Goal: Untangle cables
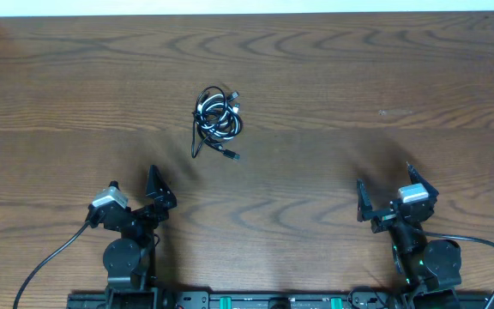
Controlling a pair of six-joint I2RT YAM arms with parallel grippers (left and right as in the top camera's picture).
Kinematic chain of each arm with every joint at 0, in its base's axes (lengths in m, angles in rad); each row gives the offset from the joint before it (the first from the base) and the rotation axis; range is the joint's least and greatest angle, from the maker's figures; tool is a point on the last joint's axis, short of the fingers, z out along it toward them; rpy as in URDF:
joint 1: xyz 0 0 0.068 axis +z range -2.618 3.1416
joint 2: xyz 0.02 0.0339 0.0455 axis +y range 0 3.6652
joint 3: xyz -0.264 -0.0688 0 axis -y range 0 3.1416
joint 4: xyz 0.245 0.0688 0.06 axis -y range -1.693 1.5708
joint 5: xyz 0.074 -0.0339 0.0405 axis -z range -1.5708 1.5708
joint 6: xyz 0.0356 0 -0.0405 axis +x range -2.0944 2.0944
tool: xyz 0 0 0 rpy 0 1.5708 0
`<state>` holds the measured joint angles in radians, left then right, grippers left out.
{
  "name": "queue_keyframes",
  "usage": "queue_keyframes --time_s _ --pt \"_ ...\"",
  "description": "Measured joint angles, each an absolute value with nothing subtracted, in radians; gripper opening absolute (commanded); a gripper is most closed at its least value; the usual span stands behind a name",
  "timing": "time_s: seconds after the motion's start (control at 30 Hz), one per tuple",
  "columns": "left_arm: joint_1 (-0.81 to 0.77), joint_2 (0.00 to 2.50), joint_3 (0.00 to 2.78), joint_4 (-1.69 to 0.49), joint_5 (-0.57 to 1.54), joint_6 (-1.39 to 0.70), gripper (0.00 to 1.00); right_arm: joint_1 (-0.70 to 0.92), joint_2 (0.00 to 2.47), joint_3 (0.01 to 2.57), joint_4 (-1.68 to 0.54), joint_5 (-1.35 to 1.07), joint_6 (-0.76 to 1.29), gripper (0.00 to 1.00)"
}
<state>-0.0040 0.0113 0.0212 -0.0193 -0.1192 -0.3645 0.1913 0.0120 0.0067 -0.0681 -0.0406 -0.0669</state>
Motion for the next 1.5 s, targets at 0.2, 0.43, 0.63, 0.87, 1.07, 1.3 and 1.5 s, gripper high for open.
queue_keyframes --time_s 0.2,0.43,0.63,0.87,1.07,1.3,1.5 --pt "-0.004 0.011 0.021 -0.019 -0.119 -0.364 0.98 0.191 0.012 0.007 -0.070 -0.021 -0.071 0.99" --pt "-0.004 0.011 0.021 -0.019 -0.119 -0.364 0.98 0.191 0.012 0.007 -0.070 -0.014 -0.071 0.99" --pt "-0.004 0.011 0.021 -0.019 -0.119 -0.364 0.98 0.191 0.012 0.007 -0.070 -0.010 -0.071 0.99" --pt "-0.004 0.011 0.021 -0.019 -0.119 -0.364 0.98 0.191 0.012 0.007 -0.070 -0.010 -0.071 0.99" --pt "-0.004 0.011 0.021 -0.019 -0.119 -0.364 0.98 0.191 0.012 0.007 -0.070 -0.010 -0.072 0.99" --pt "-0.004 0.011 0.021 -0.019 -0.119 -0.364 0.98 0.191 0.012 0.007 -0.070 -0.010 -0.073 0.99" --pt "-0.004 0.011 0.021 -0.019 -0.119 -0.364 0.98 0.191 0.012 0.007 -0.070 -0.010 -0.074 0.99"
